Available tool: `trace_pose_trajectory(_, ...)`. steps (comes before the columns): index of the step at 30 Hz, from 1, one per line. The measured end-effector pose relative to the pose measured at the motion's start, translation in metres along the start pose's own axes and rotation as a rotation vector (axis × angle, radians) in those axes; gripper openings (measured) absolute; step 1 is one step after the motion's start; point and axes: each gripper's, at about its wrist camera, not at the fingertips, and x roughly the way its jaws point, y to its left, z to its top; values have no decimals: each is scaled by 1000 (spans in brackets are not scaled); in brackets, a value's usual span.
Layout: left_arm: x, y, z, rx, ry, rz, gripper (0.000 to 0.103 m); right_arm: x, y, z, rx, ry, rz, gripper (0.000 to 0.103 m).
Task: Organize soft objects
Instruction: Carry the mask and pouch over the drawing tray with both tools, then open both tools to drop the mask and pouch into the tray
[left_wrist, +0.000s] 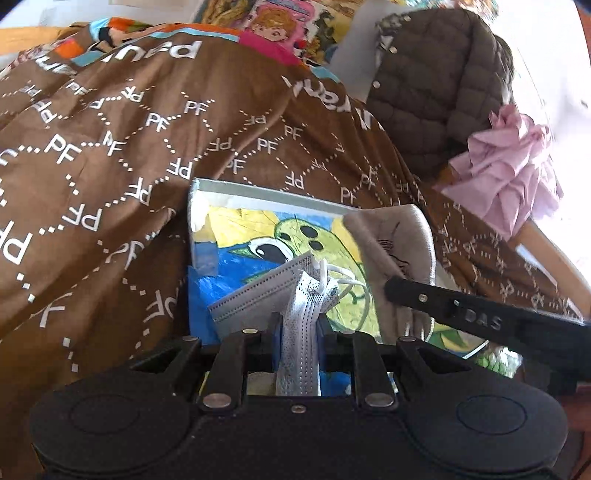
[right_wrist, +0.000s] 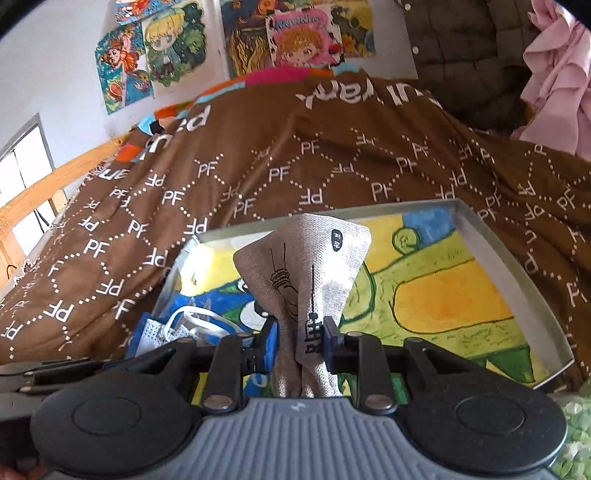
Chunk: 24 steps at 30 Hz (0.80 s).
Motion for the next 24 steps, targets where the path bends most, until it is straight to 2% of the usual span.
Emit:
trace_pose_trajectory(5,4,-13,-5,82,19,13,23,4,-3,0,15,25,0,35)
trace_pose_trajectory(12,5,-15,-8,98,31,18,26,3,-5,1,33,30,1,42)
trace_pose_trajectory(14,5,-15,-8,97,31,19,27,2,-6,1,41,28,1,47)
trace_pose_trajectory(20,6,-16,-9,100,31,30,39,-3,-10,4,71,15,3,61)
trace_pose_trajectory(24,3,-16,-9,100,21,36,53,-12,-13,7,88,-8,11,75)
